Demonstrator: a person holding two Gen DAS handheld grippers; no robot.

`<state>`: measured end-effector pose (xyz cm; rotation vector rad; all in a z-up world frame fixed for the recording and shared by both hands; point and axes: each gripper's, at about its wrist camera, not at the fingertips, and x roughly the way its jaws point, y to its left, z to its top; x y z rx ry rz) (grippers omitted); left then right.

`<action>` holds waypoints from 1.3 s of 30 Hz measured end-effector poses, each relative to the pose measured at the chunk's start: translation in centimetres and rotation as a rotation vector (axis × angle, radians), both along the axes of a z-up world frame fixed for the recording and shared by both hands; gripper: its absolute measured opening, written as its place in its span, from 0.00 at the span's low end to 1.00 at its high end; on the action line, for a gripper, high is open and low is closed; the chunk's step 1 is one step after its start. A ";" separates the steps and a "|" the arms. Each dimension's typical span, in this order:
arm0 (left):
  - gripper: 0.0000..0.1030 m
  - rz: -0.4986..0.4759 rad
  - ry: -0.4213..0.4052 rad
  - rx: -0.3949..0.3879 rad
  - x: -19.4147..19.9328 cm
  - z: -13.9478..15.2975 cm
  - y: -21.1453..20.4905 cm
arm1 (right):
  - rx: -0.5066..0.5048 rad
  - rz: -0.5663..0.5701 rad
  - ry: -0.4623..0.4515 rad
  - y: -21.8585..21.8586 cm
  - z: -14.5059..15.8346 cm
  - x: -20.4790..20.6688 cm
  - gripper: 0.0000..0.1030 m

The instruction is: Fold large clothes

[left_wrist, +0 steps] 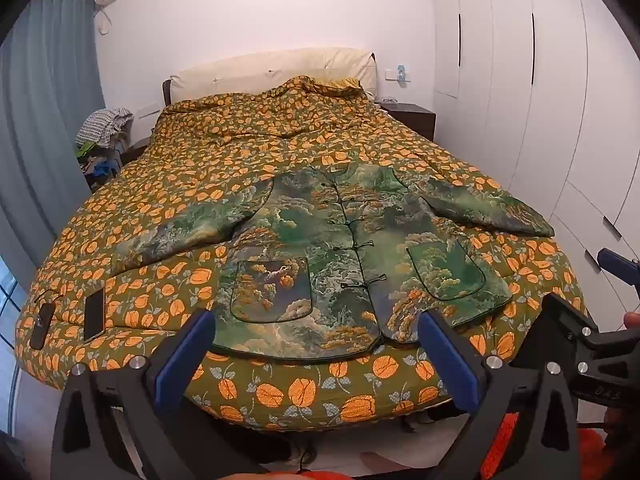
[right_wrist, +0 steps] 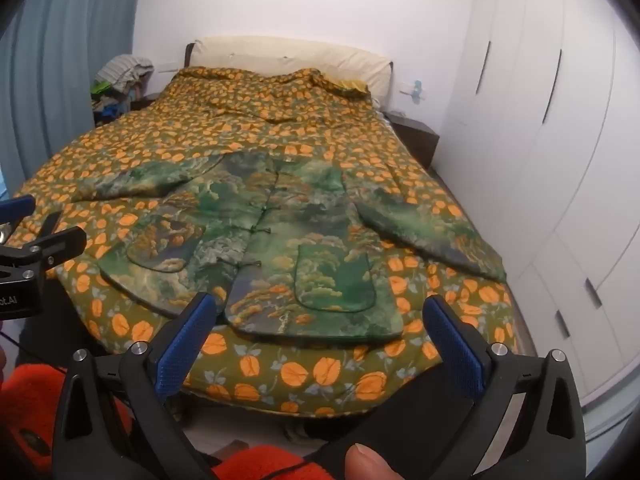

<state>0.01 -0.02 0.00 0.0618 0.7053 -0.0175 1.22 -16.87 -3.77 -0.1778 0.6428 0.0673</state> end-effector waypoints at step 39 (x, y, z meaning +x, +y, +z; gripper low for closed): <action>1.00 0.002 0.016 0.013 -0.2 -0.9 0.3 | 0.016 -0.007 0.028 0.0 -0.8 0.3 1.00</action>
